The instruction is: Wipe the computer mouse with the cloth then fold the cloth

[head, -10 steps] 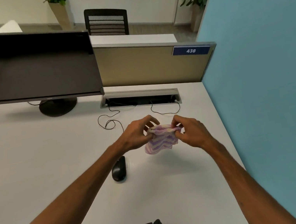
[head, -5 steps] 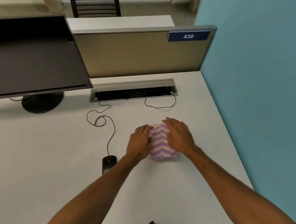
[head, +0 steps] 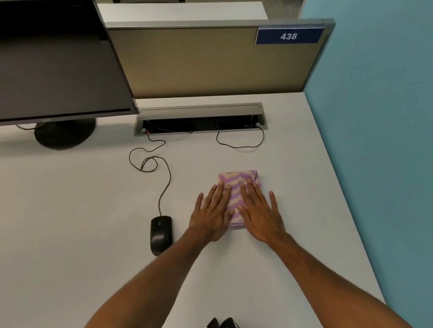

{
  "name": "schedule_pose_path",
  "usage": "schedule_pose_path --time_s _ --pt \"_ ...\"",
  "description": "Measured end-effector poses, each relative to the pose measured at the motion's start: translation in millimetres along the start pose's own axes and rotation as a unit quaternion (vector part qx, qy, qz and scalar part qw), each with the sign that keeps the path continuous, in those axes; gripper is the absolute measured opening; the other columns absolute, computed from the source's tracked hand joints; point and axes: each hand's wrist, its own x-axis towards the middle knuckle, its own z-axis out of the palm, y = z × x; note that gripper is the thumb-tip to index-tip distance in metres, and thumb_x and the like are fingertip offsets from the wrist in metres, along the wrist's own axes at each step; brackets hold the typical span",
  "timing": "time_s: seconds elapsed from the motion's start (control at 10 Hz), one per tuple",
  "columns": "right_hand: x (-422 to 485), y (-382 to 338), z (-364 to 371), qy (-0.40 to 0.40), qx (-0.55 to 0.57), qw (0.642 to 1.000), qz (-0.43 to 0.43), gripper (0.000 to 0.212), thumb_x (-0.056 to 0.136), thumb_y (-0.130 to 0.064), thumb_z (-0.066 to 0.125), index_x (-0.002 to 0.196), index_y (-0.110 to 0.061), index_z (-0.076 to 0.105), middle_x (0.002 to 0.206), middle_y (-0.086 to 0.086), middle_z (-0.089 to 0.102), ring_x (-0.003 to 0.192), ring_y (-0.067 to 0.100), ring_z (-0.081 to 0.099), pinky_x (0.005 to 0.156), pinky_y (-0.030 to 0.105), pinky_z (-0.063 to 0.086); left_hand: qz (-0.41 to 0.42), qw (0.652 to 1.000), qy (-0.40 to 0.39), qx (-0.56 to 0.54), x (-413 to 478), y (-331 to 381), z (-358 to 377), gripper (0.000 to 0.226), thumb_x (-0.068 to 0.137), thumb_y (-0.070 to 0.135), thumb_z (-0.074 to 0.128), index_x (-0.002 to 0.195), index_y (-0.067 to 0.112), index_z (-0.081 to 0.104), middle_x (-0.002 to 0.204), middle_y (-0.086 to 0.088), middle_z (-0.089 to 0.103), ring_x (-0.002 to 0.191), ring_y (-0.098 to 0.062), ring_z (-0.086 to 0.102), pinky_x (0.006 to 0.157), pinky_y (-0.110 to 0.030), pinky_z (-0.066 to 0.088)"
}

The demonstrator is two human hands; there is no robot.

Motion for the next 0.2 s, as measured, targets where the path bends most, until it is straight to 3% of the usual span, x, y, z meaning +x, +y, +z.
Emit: schedule_pose_path --time_s 0.2 --pt "-12.0 -20.4 -8.5 0.034 0.012 0.999 0.008 0.063 0.113 -0.043 0.009 0.166 -0.016 -0.014 0.176 0.003 -0.014 0.164 0.017 -0.007 0.133 0.047 -0.003 -0.004 0.999 0.042 -0.01 -29.8 -21.6 -0.7 0.071 0.121 0.05 0.017 0.177 0.023 -0.019 0.183 -0.002 -0.027 0.173 -0.023 -0.018 0.14 -0.054 -0.003"
